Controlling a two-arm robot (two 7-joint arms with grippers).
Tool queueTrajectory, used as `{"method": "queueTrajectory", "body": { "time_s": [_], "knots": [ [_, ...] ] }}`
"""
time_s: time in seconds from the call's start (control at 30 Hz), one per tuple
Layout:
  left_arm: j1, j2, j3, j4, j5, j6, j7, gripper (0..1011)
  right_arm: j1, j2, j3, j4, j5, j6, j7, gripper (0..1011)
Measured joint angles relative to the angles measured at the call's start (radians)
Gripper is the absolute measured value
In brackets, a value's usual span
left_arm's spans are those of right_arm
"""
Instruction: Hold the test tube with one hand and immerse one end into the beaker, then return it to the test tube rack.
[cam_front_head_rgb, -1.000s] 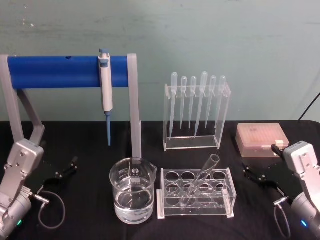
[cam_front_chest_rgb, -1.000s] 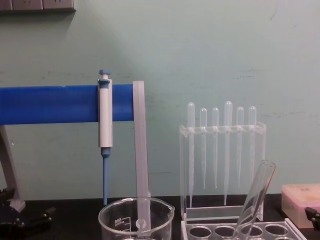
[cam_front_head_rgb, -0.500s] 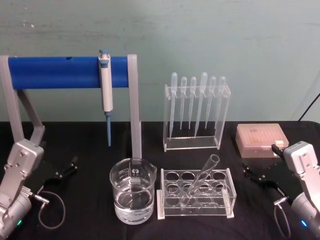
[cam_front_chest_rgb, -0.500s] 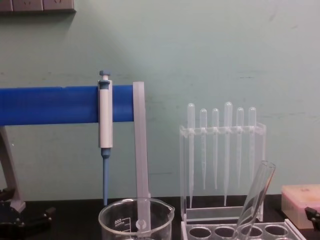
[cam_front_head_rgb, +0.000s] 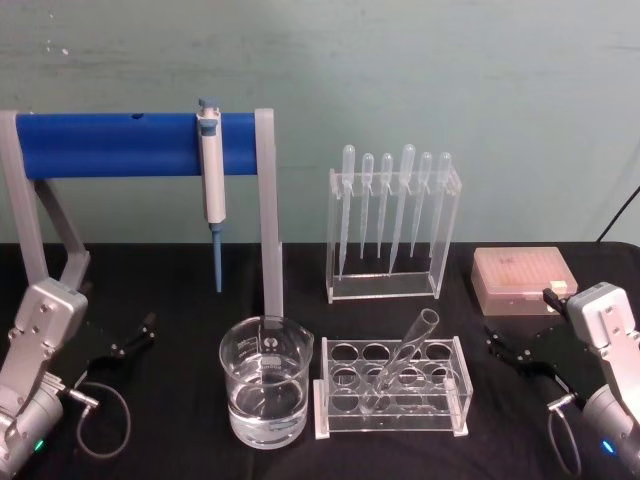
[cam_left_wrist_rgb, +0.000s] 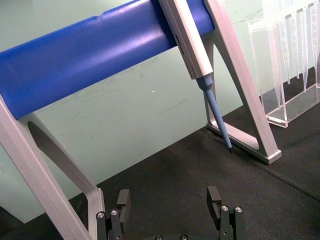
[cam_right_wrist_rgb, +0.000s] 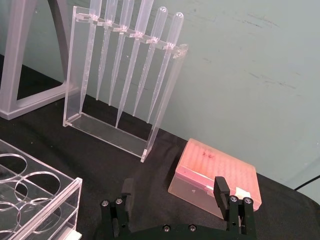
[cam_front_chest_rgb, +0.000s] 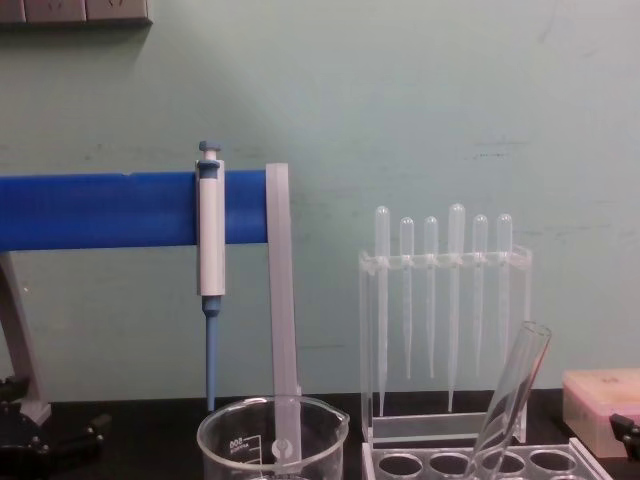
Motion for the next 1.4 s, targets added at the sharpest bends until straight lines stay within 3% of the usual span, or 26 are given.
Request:
{"method": "queueTrajectory", "body": {
  "time_s": [0.27, 0.73, 1.07, 1.23, 1.4],
  "knots": [
    [0.0, 0.0, 0.0, 0.0, 0.0, 0.0, 0.0, 1000, -0.006, 0.001, 0.005, -0.007, -0.002, 0.0, -0.001, 1004],
    [0.0, 0.0, 0.0, 0.0, 0.0, 0.0, 0.0, 1000, -0.163, 0.052, 0.074, -0.179, -0.014, -0.006, -0.029, 1004],
    [0.0, 0.0, 0.0, 0.0, 0.0, 0.0, 0.0, 1000, -0.24, 0.069, 0.106, -0.297, 0.091, 0.002, 0.081, 1004],
    [0.0, 0.0, 0.0, 0.0, 0.0, 0.0, 0.0, 1000, -0.26, 0.059, 0.11, -0.339, 0.164, 0.016, 0.164, 1004],
    [0.0, 0.0, 0.0, 0.0, 0.0, 0.0, 0.0, 1000, -0.261, 0.041, 0.1, -0.349, 0.188, 0.024, 0.213, 1004]
  ]
}}
